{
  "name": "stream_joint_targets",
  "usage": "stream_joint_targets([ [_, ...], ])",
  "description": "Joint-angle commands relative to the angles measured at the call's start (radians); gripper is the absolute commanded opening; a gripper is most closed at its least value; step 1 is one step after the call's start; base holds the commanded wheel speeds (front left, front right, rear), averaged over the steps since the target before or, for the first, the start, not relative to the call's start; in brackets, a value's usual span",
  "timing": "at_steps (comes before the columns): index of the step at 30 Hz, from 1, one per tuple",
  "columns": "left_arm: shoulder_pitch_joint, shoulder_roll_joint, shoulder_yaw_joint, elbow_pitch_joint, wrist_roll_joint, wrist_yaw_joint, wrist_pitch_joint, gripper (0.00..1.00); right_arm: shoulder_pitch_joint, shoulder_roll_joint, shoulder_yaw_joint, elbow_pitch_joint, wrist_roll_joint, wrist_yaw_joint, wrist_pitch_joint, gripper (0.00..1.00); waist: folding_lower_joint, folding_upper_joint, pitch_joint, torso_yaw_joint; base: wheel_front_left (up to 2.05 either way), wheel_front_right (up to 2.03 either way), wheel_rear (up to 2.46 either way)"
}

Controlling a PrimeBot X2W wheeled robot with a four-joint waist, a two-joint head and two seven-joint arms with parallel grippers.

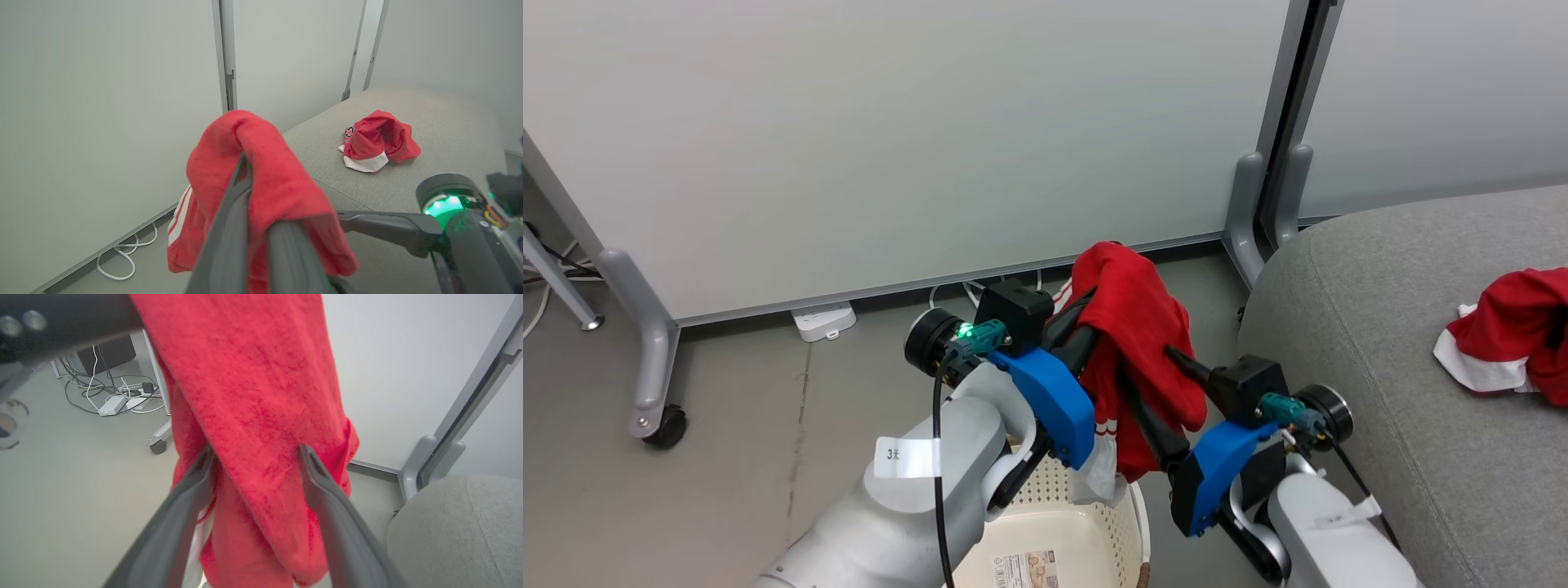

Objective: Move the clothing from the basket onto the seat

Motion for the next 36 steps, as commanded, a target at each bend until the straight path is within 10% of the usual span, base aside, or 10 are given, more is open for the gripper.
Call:
stream_joint_targets([
  [1, -0.011, 0.0, -0.009, -0.01, -0.004, 0.004, -0.005, 0.0, -0.043, 0.006, -0.001, 0.036, 0.002, 0.0, -0.021, 1.0, -0.0001, 0.0, 0.0, 0.003, 0.0, 0.0, 0.0],
  [9, -0.016, 0.0, -0.026, -0.024, -0.01, 0.005, -0.005, 0.0, -0.141, 0.012, 0.035, 0.187, 0.067, 0.0, -0.06, 1.0, -0.0001, 0.0, -0.003, 0.007, 0.0, 0.0, 0.0],
  [10, -0.017, 0.0, -0.028, -0.024, -0.01, 0.005, -0.005, 0.0, -0.151, 0.012, 0.045, 0.199, 0.081, 0.0, -0.063, 0.3, -0.0001, 0.0, -0.003, 0.007, 0.0, 0.0, 0.0],
  [11, -0.018, 0.0, -0.028, -0.025, -0.011, 0.005, -0.005, 0.0, -0.159, 0.011, 0.056, 0.207, 0.09, 0.0, -0.068, 0.0, -0.0001, 0.0, -0.003, 0.008, 0.0, 0.0, 0.0],
  [31, -0.003, 0.0, -0.005, -0.015, -0.003, 0.008, -0.005, 0.0, -0.219, 0.011, 0.134, 0.323, 0.212, 0.0, -0.146, 0.0, -0.0001, 0.0, -0.006, -0.003, 0.0, 0.0, 0.0],
  [33, 0.003, 0.0, 0.004, -0.019, 0.004, 0.012, -0.005, 0.47, -0.222, 0.011, 0.138, 0.327, 0.222, 0.0, -0.151, 0.0, -0.0001, 0.0, -0.004, -0.004, 0.0, 0.0, 0.0],
  [34, 0.009, 0.0, 0.011, -0.022, 0.008, 0.015, -0.005, 1.0, -0.224, 0.011, 0.139, 0.328, 0.228, 0.0, -0.153, 0.0, -0.0001, 0.0, -0.003, -0.006, 0.0, 0.0, 0.0],
  [36, 0.047, 0.007, 0.054, -0.047, 0.034, 0.025, -0.005, 1.0, -0.232, 0.011, 0.136, 0.327, 0.242, 0.0, -0.163, 0.0, -0.0001, 0.0, 0.001, -0.013, 0.0, 0.0, 0.0],
])
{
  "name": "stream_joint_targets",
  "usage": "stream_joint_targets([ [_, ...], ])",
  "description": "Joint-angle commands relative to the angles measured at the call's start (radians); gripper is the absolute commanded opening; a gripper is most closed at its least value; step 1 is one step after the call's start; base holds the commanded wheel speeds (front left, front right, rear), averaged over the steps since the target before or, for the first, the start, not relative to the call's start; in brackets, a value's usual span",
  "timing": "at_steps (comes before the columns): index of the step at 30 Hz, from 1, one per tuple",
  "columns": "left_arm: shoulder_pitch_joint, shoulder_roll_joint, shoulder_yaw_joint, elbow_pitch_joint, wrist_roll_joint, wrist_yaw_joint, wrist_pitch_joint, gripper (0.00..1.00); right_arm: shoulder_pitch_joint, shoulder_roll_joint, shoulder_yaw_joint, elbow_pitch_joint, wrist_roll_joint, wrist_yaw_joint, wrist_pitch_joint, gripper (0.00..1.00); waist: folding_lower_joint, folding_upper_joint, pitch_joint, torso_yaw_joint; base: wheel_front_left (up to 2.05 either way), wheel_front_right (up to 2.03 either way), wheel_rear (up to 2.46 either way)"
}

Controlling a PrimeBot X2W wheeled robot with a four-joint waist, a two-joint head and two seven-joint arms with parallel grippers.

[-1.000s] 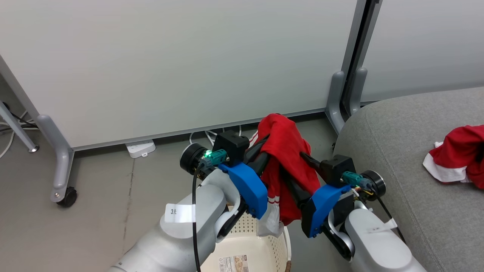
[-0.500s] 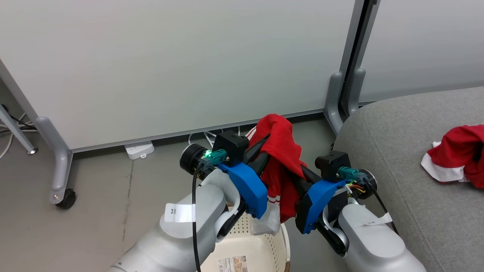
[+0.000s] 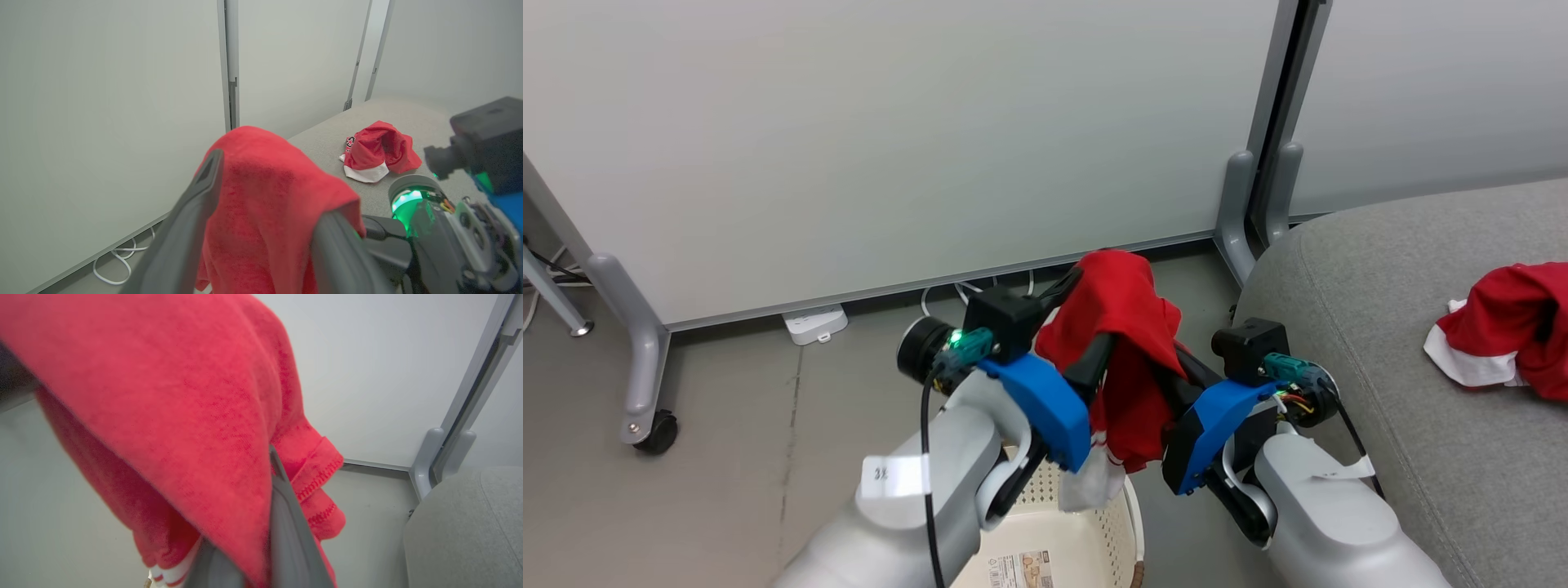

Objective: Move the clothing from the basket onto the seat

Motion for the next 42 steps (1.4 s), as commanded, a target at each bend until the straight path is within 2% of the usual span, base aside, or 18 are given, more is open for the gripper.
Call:
stream_joint_targets([
  [1, 0.036, 0.012, 0.023, -0.016, 0.016, 0.005, -0.005, 1.0, -0.02, 0.0, -0.002, 0.002, 0.01, 0.0, -0.009, 0.0, 0.0, 0.0, 0.003, -0.006, 0.0, 0.0, 0.0],
  [13, 0.361, 0.126, 0.273, -0.271, 0.205, -0.014, -0.005, 1.0, -0.025, 0.0, -0.053, 0.004, 0.0, 0.0, -0.03, 0.0, 0.0, 0.0, 0.022, -0.028, 0.0, 0.0, 0.0],
  [17, 0.476, 0.141, 0.374, -0.35, 0.264, -0.019, -0.005, 1.0, -0.023, 0.001, -0.079, 0.002, -0.013, 0.0, -0.033, 0.0, 0.0, 0.0, 0.024, -0.025, 0.0, 0.0, 0.0],
  [22, 0.577, 0.139, 0.479, -0.408, 0.333, -0.027, -0.005, 1.0, -0.007, 0.001, -0.111, -0.002, -0.032, 0.0, -0.037, 0.0, 0.0, 0.0, 0.023, -0.01, 0.0, 0.0, 0.0],
  [27, 0.622, 0.12, 0.535, -0.426, 0.381, -0.04, -0.005, 1.0, 0.007, 0.0, -0.126, -0.008, -0.045, 0.0, -0.036, 0.0, 0.0, 0.0, 0.02, 0.004, 0.0, 0.0, 0.0],
  [36, 0.649, 0.094, 0.578, -0.421, 0.422, -0.05, -0.005, 1.0, 0.024, 0.001, -0.123, -0.021, -0.045, 0.0, -0.029, 0.0, 0.0, 0.0, 0.015, 0.004, 0.0, 0.0, 0.0],
  [42, 0.654, 0.086, 0.591, -0.425, 0.429, -0.051, -0.005, 1.0, 0.024, 0.0, -0.125, -0.027, -0.045, 0.0, -0.021, 0.0, 0.0, 0.0, 0.02, -0.027, 0.0, 0.0, 0.0],
])
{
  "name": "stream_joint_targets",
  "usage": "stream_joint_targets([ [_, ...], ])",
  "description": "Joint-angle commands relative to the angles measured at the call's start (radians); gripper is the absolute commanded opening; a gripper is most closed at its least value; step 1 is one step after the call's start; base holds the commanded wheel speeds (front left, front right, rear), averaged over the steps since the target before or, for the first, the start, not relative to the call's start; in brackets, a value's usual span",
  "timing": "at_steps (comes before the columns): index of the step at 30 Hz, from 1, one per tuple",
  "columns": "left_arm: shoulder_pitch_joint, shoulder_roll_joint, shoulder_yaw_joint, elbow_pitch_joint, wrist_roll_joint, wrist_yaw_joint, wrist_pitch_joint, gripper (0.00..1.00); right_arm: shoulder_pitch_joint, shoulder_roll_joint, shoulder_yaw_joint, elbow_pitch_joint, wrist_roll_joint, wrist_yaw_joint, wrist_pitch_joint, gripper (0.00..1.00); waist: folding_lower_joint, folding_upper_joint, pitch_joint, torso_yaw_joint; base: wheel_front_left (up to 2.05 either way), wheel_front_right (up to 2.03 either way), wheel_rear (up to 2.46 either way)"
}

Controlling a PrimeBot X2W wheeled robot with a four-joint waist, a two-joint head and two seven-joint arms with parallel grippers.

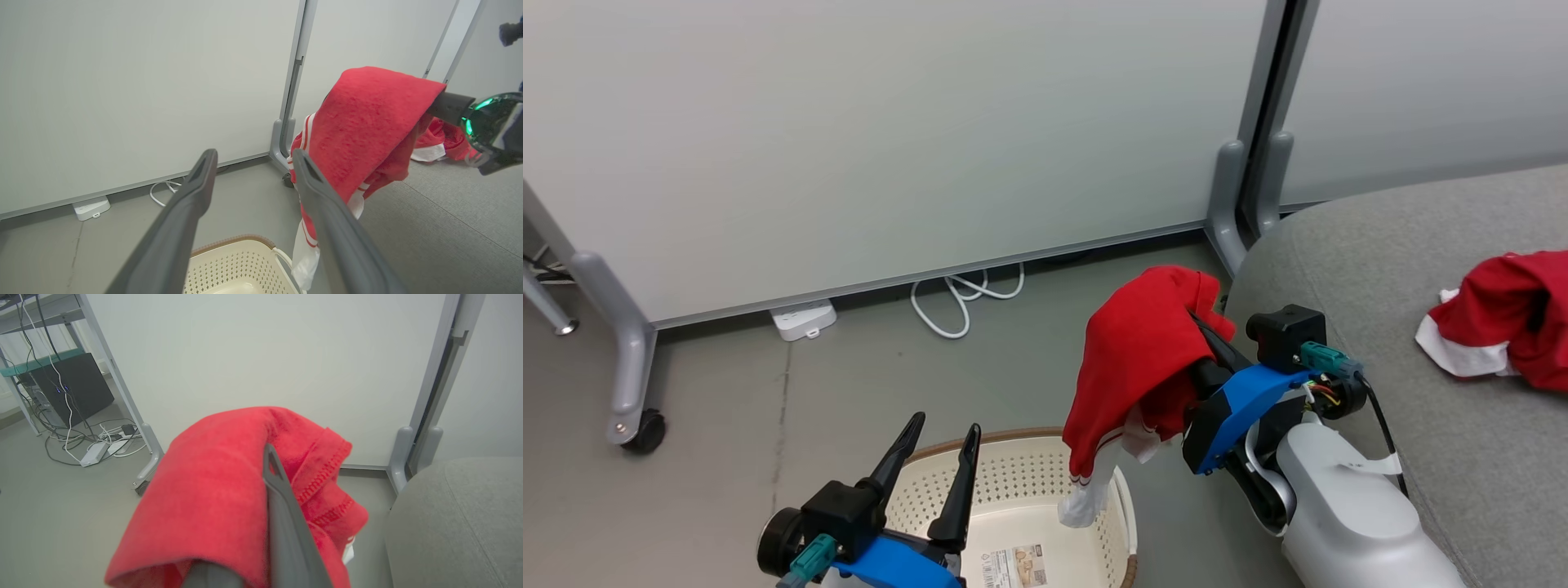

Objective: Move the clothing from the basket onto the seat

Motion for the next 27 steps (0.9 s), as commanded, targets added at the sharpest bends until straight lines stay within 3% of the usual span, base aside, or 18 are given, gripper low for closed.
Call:
stream_joint_targets([
  [1, 0.004, 0.001, 0.005, -0.004, 0.001, -0.005, -0.005, 1.0, 0.01, 0.0, -0.002, -0.007, -0.002, 0.0, 0.003, 0.0, 0.0, -0.0001, 0.005, -0.022, 0.0, 0.0, 0.0],
  [10, 0.001, 0.007, 0.01, -0.017, -0.004, -0.005, -0.005, 1.0, -0.004, -0.002, -0.011, -0.01, -0.018, 0.0, 0.006, 0.0, 0.0, -0.0001, 0.019, -0.152, 0.0, 0.0, 0.0],
  [19, -0.031, 0.01, -0.001, -0.021, -0.002, -0.005, -0.005, 1.0, -0.003, -0.007, -0.057, -0.027, -0.039, 0.0, 0.002, 0.0, 0.0, -0.0001, 0.058, -0.339, 0.0, 0.0, 0.0],
  [27, -0.049, 0.018, -0.01, -0.018, 0.004, -0.005, -0.005, 1.0, 0.015, -0.005, -0.092, -0.042, -0.054, 0.0, 0.0, 0.0, 0.0, -0.0001, 0.085, -0.45, 0.0, 0.0, 0.0],
])
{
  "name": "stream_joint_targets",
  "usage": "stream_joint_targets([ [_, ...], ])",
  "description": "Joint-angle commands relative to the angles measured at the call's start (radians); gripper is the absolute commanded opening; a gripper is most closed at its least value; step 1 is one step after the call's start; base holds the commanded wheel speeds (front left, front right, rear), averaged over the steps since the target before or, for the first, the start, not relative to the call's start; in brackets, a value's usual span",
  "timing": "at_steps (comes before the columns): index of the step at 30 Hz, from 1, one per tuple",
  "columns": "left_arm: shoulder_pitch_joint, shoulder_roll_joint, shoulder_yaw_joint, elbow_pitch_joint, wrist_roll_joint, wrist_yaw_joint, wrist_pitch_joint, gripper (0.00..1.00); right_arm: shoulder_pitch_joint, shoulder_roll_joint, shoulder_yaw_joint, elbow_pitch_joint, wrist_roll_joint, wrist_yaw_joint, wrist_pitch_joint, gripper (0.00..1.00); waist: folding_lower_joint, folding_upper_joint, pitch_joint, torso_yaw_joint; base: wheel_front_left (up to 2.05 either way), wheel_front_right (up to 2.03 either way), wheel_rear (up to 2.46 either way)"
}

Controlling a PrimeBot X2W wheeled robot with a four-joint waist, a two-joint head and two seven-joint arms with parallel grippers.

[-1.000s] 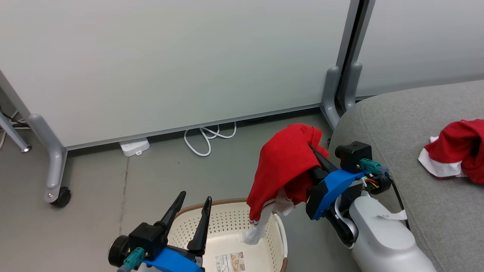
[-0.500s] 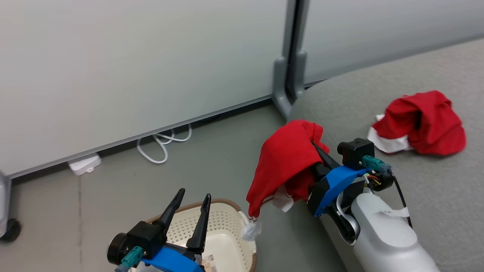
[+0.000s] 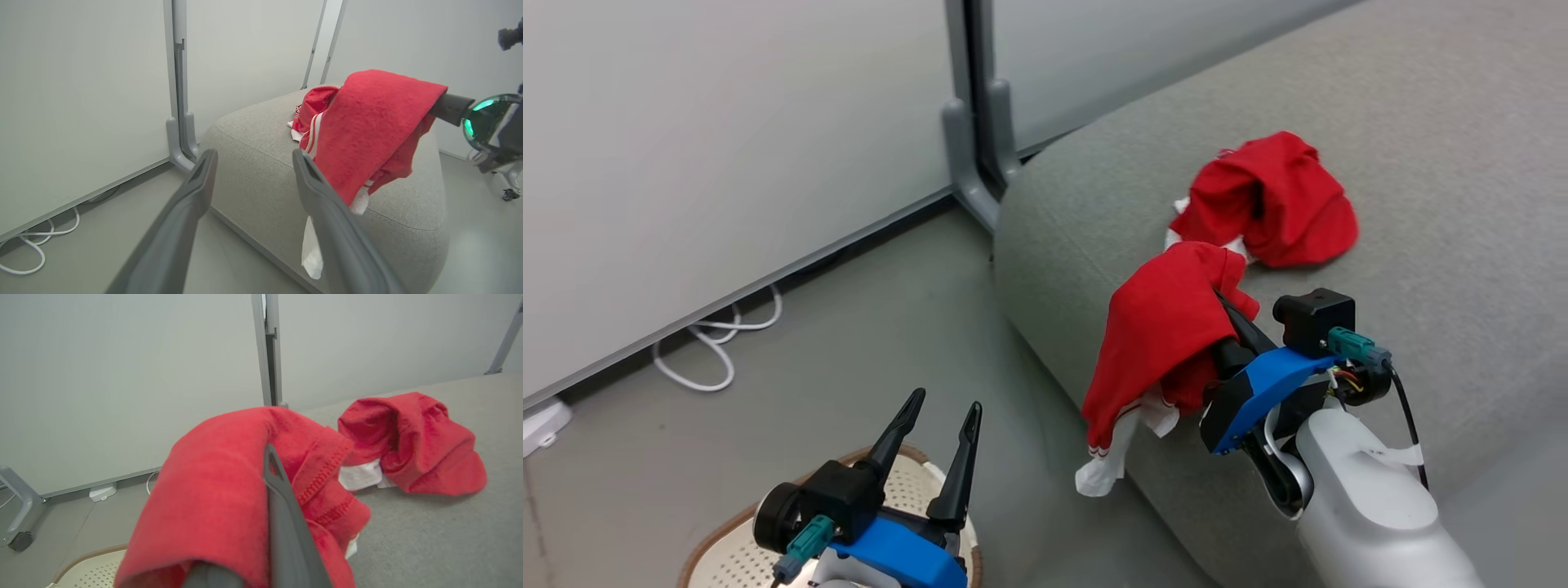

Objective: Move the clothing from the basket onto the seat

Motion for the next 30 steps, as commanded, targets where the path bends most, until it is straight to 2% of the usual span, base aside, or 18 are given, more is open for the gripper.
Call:
stream_joint_targets([
  [1, -0.015, 0.005, -0.003, 0.002, 0.002, -0.003, -0.005, 1.0, 0.017, 0.0, -0.009, -0.009, -0.015, 0.0, -0.006, 0.0, 0.0, 0.0, 0.02, -0.052, 0.0, 0.0, 0.0],
  [14, -0.039, 0.018, -0.029, 0.018, -0.008, -0.003, -0.005, 1.0, 0.046, 0.002, -0.065, -0.039, -0.036, 0.0, 0.003, 0.0, 0.0, 0.0, 0.033, -0.064, 0.0, 0.0, 0.0],
  [21, -0.054, 0.022, -0.02, 0.008, -0.002, -0.003, -0.005, 1.0, 0.008, -0.01, -0.097, -0.066, -0.018, 0.0, 0.046, 0.0, 0.0, 0.0, 0.065, -0.038, 0.0, 0.0, 0.0],
  [25, -0.084, 0.034, -0.026, -0.008, 0.01, -0.003, -0.005, 1.0, -0.089, -0.066, -0.159, -0.101, 0.0, 0.0, 0.11, 0.0, 0.0, 0.0, 0.13, -0.018, 0.0, 0.0, 0.0],
  [30, -0.145, 0.073, -0.054, -0.031, 0.024, -0.003, -0.005, 1.0, -0.232, -0.179, -0.26, -0.156, 0.021, 0.0, 0.176, 0.0, 0.0, 0.0, 0.246, 0.021, 0.0, 0.0, 0.0],
])
